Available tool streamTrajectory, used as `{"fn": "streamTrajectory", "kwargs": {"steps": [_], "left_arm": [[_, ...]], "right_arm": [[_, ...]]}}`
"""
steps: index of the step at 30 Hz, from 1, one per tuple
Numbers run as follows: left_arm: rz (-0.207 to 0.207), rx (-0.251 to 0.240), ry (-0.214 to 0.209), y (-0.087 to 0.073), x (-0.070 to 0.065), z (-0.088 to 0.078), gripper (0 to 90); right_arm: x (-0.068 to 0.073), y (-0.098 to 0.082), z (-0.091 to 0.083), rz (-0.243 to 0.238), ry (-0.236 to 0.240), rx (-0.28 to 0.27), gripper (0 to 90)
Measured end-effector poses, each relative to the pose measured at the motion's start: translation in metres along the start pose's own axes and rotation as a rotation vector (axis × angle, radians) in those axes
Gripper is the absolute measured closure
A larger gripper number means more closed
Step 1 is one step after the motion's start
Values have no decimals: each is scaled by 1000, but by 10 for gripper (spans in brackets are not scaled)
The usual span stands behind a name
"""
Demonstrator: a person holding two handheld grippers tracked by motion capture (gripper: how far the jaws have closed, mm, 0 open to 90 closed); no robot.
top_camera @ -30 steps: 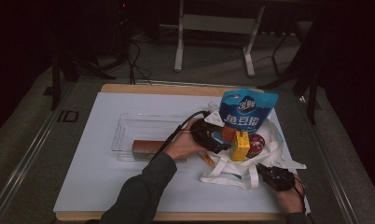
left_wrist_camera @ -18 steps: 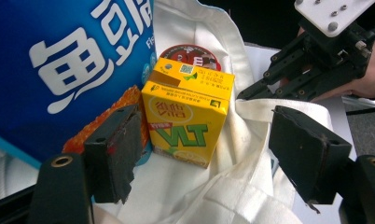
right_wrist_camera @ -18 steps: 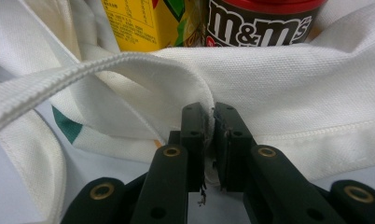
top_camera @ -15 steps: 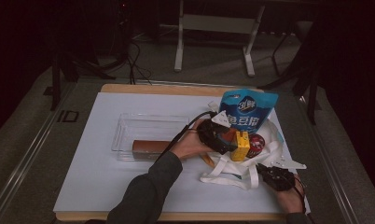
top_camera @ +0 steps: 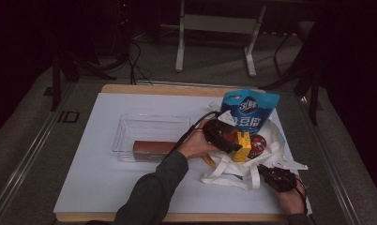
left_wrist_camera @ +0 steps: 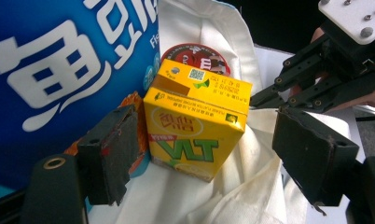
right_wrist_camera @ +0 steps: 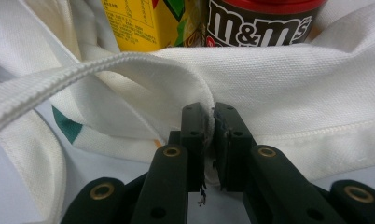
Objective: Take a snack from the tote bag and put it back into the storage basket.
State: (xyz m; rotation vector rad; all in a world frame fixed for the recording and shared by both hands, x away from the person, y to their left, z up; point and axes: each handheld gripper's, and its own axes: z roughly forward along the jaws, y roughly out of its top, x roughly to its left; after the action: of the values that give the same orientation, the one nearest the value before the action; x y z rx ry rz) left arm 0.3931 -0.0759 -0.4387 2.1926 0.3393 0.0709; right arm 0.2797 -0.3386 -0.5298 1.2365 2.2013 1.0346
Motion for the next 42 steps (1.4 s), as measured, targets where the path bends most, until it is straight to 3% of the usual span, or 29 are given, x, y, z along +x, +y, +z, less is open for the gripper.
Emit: {"fn": "streamTrajectory", "kwargs": {"steps": [9, 19, 35, 42], "left_arm": [[32, 14, 5, 9, -1, 11, 193], [6, -3, -13, 12, 7, 21, 162], [69, 46, -58, 15, 6, 43, 167], [99, 74, -45, 12, 5, 49, 186]], "right_arm": [[0, 0, 0, 0, 2, 2, 824], [0, 1, 0, 1, 2, 5, 824], [0, 1, 0, 2, 2, 5, 825], [0, 1, 0, 3, 3, 3, 825]]}}
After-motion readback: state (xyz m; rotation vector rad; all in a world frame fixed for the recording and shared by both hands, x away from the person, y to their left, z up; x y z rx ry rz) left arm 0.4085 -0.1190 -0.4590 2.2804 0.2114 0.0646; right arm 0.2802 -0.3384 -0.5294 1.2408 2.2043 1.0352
